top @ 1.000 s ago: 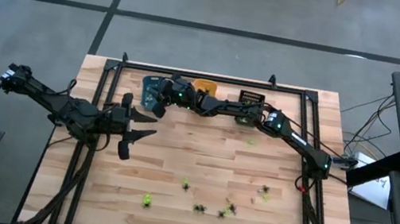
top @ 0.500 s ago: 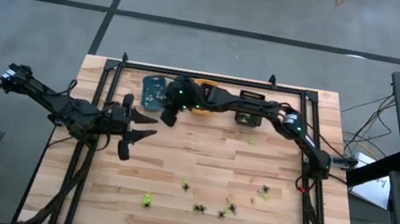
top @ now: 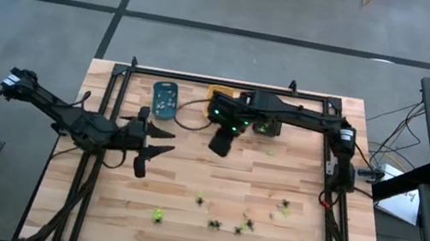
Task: Sort Halloween decoration
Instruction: Put the green spider toy into the black bin
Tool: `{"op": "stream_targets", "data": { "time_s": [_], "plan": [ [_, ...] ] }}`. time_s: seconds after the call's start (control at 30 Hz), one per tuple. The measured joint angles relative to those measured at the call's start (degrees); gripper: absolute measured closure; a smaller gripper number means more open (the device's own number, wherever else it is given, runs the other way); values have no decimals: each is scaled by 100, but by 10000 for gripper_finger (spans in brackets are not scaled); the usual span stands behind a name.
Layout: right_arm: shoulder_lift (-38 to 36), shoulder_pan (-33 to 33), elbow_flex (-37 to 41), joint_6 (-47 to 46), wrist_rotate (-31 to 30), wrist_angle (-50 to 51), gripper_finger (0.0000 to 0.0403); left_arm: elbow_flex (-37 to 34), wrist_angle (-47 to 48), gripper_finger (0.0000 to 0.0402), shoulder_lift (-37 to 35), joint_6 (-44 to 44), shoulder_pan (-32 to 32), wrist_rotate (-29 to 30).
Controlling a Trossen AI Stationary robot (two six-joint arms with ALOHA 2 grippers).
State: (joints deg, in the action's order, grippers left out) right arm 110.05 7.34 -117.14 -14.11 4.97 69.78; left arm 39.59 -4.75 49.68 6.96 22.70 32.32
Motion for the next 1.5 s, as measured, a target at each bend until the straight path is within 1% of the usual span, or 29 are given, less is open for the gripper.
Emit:
{"op": "stream_targets", "data": {
  "time_s": [0.17,0.3,0.47,0.6,0.87,0.97,1.13,1.2,1.4,1.5],
  "plan": [
    [-246,-322,145,-456,-30,635,321,0,-20,263,145,2,-2,0],
    [-382,-609,444,-760,-44,871,315,0,-33,263,220,0,-2,1],
    [-568,-929,1173,-1095,-46,884,308,0,-76,263,312,2,-2,3],
    [-840,-1050,1879,-1470,-46,877,301,0,-190,263,396,2,-2,6],
    [-1743,-1000,3352,-2224,-124,250,287,0,-262,263,551,0,-2,11],
    [-2097,-926,3838,-2585,-441,101,283,0,-278,263,558,0,-2,22],
    [-2542,-723,4540,-3173,-1166,24,275,0,-378,263,556,-45,-2,22],
    [-2657,-640,4771,-3306,-1269,9,272,0,-387,263,556,-46,-2,22],
    [-2748,-421,5265,-3342,-1271,-210,264,0,-385,263,556,-46,-2,22],
    [-2759,-378,5507,-3344,-1272,-525,260,0,-385,263,556,-48,-2,22]
  ]
}}
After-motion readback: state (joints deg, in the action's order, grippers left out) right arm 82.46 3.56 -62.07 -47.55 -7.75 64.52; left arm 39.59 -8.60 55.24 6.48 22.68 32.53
